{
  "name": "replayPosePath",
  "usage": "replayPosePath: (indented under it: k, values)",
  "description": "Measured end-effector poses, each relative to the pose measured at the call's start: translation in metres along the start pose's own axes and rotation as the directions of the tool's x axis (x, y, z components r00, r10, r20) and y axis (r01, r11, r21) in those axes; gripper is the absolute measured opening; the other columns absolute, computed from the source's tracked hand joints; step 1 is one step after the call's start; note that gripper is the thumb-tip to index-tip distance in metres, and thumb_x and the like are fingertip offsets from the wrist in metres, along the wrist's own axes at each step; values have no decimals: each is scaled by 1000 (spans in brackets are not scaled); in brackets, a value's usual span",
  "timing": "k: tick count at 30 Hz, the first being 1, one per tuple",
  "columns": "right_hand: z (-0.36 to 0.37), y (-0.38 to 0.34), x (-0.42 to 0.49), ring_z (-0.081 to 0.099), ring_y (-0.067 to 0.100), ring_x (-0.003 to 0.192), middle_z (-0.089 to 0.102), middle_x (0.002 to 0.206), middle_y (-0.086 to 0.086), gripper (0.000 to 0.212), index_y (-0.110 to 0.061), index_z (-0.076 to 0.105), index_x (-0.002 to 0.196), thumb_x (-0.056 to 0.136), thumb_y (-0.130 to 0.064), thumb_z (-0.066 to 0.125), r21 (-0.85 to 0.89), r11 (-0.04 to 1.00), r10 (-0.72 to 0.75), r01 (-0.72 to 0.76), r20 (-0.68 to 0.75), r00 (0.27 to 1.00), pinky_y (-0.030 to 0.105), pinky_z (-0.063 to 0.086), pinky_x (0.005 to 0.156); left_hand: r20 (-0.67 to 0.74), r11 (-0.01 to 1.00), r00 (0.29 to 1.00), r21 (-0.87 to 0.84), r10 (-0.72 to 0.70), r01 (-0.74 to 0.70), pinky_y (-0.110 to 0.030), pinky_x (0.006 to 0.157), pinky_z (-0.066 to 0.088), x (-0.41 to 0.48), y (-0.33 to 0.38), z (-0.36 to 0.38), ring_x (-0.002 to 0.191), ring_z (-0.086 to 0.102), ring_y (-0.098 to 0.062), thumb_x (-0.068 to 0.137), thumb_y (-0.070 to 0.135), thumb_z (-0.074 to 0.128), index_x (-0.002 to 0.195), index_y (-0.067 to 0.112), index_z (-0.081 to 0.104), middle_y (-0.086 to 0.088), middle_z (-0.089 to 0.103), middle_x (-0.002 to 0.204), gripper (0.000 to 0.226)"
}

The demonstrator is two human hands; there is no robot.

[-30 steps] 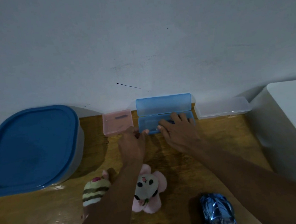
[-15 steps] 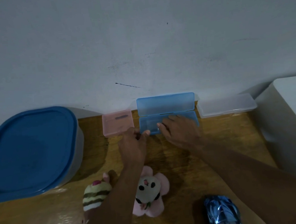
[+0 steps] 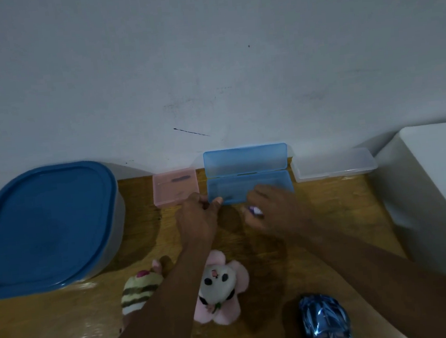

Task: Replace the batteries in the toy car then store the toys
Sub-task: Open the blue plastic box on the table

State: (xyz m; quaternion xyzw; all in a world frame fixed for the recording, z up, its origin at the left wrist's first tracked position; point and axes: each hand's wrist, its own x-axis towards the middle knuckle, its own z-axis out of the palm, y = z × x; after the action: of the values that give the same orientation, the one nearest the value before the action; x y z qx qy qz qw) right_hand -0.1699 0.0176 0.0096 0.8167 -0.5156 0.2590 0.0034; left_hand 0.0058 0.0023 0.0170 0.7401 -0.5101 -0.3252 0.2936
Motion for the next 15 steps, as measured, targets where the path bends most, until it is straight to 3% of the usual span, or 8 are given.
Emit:
replayPosePath:
  k: [3, 6, 15]
  values:
    - [3, 0, -20, 57, 22, 63, 55, 75, 3, 20, -18, 54, 80, 80, -37, 59, -85, 991, -95, 108, 141, 985, 31, 37, 47, -6, 1000, 1000, -1, 8, -8, -23, 59, 34, 0, 1, 1, 79, 62, -19, 84, 31, 73, 89, 9, 68, -5, 70, 84, 23]
    - [6, 2, -23, 58, 23, 67, 58, 80, 3, 21, -16, 54, 86, 83, -37, 54, -75, 992, -80, 98, 219, 972, 32, 41, 51, -1, 1000, 1000, 21, 9, -9, -23, 56, 31, 0, 3, -1, 75, 57, -14, 84, 31, 73, 88, 10, 67, -2, 66, 81, 22]
    - [13, 4, -16, 56, 22, 83, 60, 93, 5, 22, -13, 59, 96, 86, -33, 57, -98, 972, -189, 212, 202, 961, 34, 47, 64, 5, 999, 1000, 34, 16, -16, -24, 63, 34, 2, 1, 0, 77, 60, -18, 83, 32, 74, 83, 11, 66, -2, 66, 80, 23]
